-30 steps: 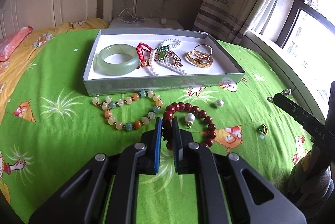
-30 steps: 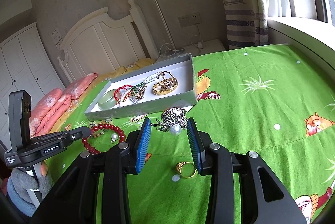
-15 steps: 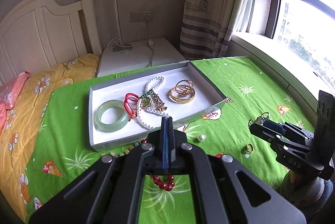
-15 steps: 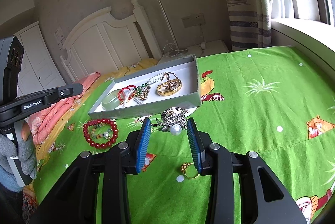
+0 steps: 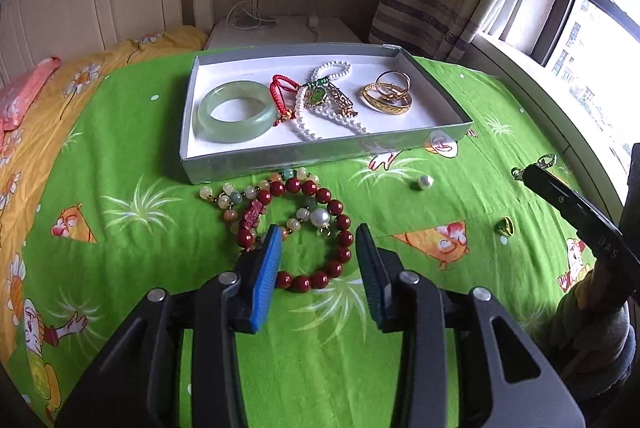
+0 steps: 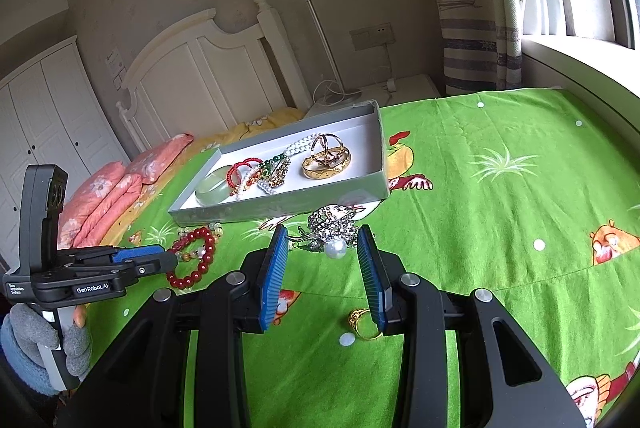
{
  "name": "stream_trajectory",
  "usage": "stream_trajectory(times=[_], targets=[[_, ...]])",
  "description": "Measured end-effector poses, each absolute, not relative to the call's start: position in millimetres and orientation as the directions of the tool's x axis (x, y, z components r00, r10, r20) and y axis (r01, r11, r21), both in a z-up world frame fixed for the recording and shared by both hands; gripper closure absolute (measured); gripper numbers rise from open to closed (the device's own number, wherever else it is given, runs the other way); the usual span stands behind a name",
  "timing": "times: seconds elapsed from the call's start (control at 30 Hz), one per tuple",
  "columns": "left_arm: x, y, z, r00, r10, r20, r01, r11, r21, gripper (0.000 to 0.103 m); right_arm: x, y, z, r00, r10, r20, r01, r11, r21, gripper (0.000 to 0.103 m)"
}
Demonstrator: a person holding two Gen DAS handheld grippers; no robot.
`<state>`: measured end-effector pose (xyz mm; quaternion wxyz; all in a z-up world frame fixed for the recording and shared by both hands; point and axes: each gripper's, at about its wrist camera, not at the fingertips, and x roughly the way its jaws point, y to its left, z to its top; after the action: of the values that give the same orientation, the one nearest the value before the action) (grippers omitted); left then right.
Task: Organize jewelry
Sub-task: 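Close the left tool on the dark red bead bracelet, then carry the red bracelet and brooch into the box and open both tools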
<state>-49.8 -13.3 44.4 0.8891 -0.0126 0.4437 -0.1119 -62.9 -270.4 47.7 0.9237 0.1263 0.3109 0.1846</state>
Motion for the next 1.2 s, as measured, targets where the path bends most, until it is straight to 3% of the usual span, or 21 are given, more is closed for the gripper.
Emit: stream_trajectory(times=[0.2, 0.37, 0.4, 0.43, 0.6, 0.87, 1.03, 1.2], targets=[[-35, -30, 12, 0.506, -0.179, -0.844, 0.212, 0.974, -0.079, 0.066, -62, -277, 47, 0.743, 0.421, -0.52, -0.244, 0.894, 0.375, 0.067], [-39, -53, 13, 0.496, -0.213, -0.842, 0.351, 0.936, -0.029, 0.063, -62, -272, 47, 0.742, 0.413, -0.527, -0.251, 0.901, 0.353, 0.067], [-40, -60, 13, 0.501, -0.185, -0.846, 0.368, 0.93, 0.014, 0.071, -63, -272, 47, 0.743, 0.412, -0.528, -0.253, 0.902, 0.349, 0.067], [-39, -62, 14, 0.489, -0.199, -0.849, 0.377, 0.926, 0.0, 0.091, -63, -272, 47, 0.743, 0.412, -0.528, -0.253, 0.903, 0.348, 0.067], [-32, -40, 25, 0.427, -0.409, -0.807, 0.362, 0.895, -0.262, 0.093, -62, -270, 48, 0.736, 0.418, -0.532, -0.257, 0.9, 0.352, 0.067], [-20, 9, 73, 0.449, -0.666, -0.597, 0.336, 0.744, -0.577, 0.093, -52, -262, 60, 0.717, 0.462, -0.521, -0.292, 0.879, 0.377, 0.067], [1, 19, 93, 0.449, -0.734, -0.51, 0.346, 0.669, -0.657, 0.093, -37, -243, 77, 0.711, 0.468, -0.524, -0.339, 0.882, 0.327, 0.067], [27, 19, 109, 0.473, -0.726, -0.499, 0.345, 0.674, -0.653, 0.093, -9, -223, 85, 0.689, 0.448, -0.57, -0.366, 0.893, 0.261, 0.067]])
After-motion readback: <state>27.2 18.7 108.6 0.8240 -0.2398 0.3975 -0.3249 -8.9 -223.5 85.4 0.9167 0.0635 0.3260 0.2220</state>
